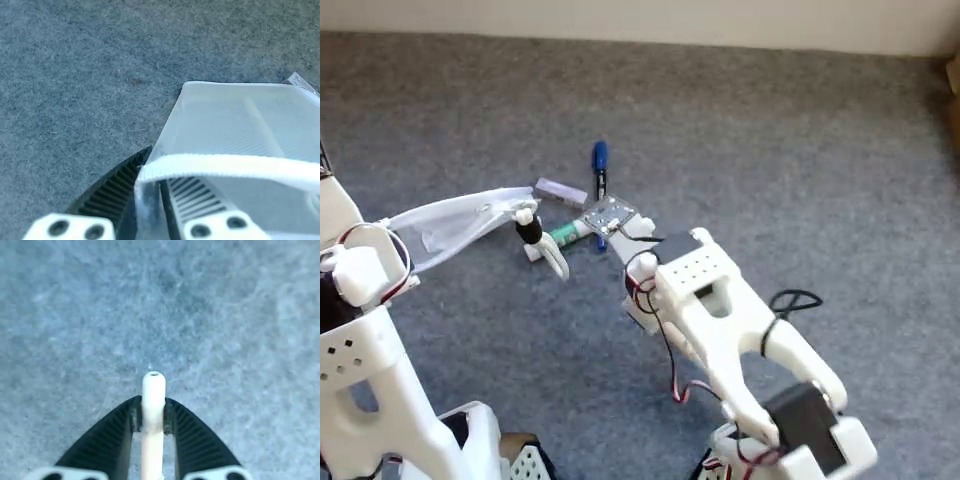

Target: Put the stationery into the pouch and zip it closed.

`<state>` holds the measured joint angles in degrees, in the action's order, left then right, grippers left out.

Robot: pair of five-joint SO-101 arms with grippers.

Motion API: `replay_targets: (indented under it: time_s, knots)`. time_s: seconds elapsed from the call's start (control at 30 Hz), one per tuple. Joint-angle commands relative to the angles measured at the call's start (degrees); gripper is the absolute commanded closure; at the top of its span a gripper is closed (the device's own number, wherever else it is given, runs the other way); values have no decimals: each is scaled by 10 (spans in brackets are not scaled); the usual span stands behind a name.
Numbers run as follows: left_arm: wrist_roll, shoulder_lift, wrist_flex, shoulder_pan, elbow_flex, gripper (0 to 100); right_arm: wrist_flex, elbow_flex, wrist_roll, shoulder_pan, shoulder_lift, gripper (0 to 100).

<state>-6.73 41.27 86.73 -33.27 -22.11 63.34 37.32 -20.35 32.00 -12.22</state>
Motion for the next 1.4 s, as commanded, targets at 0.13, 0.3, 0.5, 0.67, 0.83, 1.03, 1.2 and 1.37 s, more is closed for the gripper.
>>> replay_targets:
  time_s: [0.13, 0.3, 0.5, 0.67, 0.83, 1.03, 1.2, 1.37]
  knots:
    - [-5, -8, -2, -6, -10, 995, 0, 22, 59, 15, -153, 994]
    - [-5, -8, -2, -6, -10, 995, 0, 24, 106, 48, -247, 994]
    - [-5, -8, -1, -7, -11, 995, -16, 25, 151, 52, -335, 994]
    - [-5, -8, -6, -5, -19, 995, -44, 39, 180, 53, -396, 994]
    - [-5, -8, -6, -5, -20, 995, -131, 100, 179, 53, -476, 994]
    - [-5, -8, -5, -4, -20, 995, -223, 167, 179, 53, -584, 994]
    - [-5, -8, -5, -4, -19, 995, -246, 180, 179, 53, -631, 994]
    - [-5, -8, -5, -4, -19, 995, -276, 179, 227, 53, -653, 994]
